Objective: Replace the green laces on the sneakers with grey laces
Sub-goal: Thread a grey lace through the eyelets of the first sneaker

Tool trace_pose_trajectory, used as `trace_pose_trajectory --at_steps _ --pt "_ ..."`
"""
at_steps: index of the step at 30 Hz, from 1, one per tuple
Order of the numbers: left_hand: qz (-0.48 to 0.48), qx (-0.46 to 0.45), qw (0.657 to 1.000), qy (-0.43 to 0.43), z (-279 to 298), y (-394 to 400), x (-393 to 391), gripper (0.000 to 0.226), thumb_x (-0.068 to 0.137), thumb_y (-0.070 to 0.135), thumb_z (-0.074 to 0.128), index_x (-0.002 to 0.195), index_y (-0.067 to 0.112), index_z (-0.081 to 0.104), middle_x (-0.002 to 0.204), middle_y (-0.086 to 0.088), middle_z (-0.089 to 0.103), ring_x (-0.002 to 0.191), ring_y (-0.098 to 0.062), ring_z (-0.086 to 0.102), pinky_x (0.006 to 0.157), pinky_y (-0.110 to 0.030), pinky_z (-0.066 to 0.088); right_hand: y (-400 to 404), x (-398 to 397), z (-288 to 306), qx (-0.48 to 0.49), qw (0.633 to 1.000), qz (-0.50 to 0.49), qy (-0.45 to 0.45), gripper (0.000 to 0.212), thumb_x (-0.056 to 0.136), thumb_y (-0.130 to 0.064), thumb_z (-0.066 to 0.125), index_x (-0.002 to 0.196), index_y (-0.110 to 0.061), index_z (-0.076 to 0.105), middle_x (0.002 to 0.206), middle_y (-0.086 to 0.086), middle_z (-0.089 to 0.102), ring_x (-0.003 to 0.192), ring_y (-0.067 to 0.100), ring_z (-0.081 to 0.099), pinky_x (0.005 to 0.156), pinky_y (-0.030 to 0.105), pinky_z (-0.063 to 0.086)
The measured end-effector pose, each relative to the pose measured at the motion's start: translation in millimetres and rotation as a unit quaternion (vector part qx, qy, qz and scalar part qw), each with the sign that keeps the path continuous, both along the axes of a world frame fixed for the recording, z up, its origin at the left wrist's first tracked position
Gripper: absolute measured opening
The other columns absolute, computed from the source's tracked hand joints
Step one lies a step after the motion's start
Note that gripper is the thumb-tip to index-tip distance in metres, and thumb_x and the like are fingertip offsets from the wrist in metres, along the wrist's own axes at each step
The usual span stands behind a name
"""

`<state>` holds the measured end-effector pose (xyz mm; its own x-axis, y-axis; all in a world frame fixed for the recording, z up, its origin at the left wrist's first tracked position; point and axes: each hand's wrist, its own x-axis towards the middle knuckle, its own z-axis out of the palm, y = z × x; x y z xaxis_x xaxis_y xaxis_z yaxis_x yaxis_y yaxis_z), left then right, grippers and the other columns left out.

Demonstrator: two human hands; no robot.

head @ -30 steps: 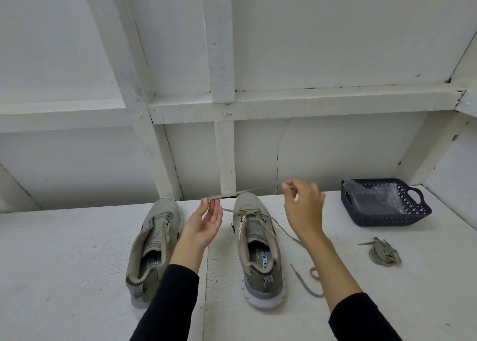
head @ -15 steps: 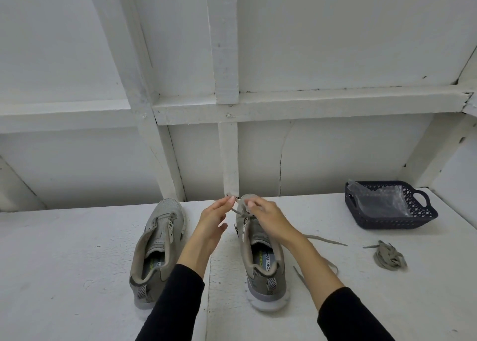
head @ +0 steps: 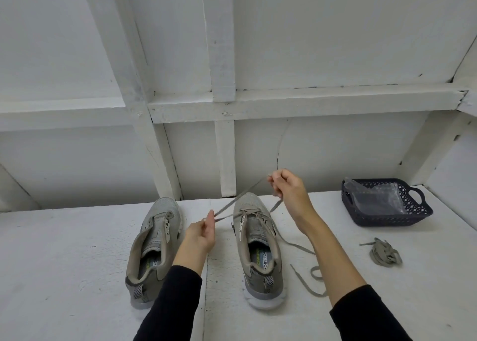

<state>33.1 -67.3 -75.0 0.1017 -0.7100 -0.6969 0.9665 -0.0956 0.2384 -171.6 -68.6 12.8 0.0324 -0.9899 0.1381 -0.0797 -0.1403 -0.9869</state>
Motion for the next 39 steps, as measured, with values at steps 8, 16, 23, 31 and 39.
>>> trace_pose_trajectory --at_steps 8,16,23,31,39 --pt "-0.158 -0.239 0.754 -0.591 31 5 -48 0.013 0.101 0.014 0.050 0.108 0.014 0.061 0.110 0.000 0.070 0.108 -0.014 0.064 0.093 -0.028 0.051 6 1 -12 -0.104 0.954 0.004 0.280 0.021 0.099 -0.005 0.037 0.104 -0.023 0.028 0.089 -0.003 0.048 0.086 0.014 0.055 0.073 0.036 0.047" --pt "-0.318 -0.313 0.591 -0.672 34 2 -56 0.034 0.100 0.050 0.042 0.093 0.030 0.069 0.082 0.013 0.063 0.083 -0.003 0.057 0.081 -0.027 0.044 6 -2 -17 -0.126 0.944 0.003 0.305 0.024 0.098 -0.014 0.046 0.096 -0.026 0.025 0.082 -0.002 0.050 0.079 0.023 0.054 0.070 0.043 0.050" --pt "-0.249 -0.229 0.685 -0.645 37 3 -34 0.033 0.097 0.051 0.047 0.082 0.029 0.066 0.105 -0.010 0.061 0.113 -0.022 0.047 0.079 -0.010 0.042 4 -12 -31 -0.016 0.990 -0.022 0.136 0.011 0.098 -0.018 0.052 0.089 -0.021 0.057 0.082 -0.001 0.060 0.075 0.009 0.053 0.068 0.018 0.043" --pt "-0.234 -0.143 0.590 -0.760 30 8 -16 0.023 0.099 0.043 0.049 0.078 0.037 0.059 0.091 0.012 0.050 0.112 -0.017 0.034 0.084 -0.031 0.015 5 -10 -42 0.011 0.994 -0.055 0.090 0.016 0.087 -0.005 0.067 0.081 -0.020 0.069 0.080 -0.007 0.068 0.073 0.003 0.060 0.066 0.011 0.046" --pt "-0.210 -0.100 0.595 -0.769 27 8 -11 0.024 0.099 0.042 0.048 0.077 0.037 0.054 0.097 0.009 0.049 0.120 -0.018 0.033 0.081 -0.025 0.007 2 -14 -48 0.016 0.994 -0.100 0.037 0.018 0.090 0.002 0.059 0.094 -0.009 0.073 0.081 0.001 0.071 0.073 0.008 0.067 0.074 0.016 0.055"
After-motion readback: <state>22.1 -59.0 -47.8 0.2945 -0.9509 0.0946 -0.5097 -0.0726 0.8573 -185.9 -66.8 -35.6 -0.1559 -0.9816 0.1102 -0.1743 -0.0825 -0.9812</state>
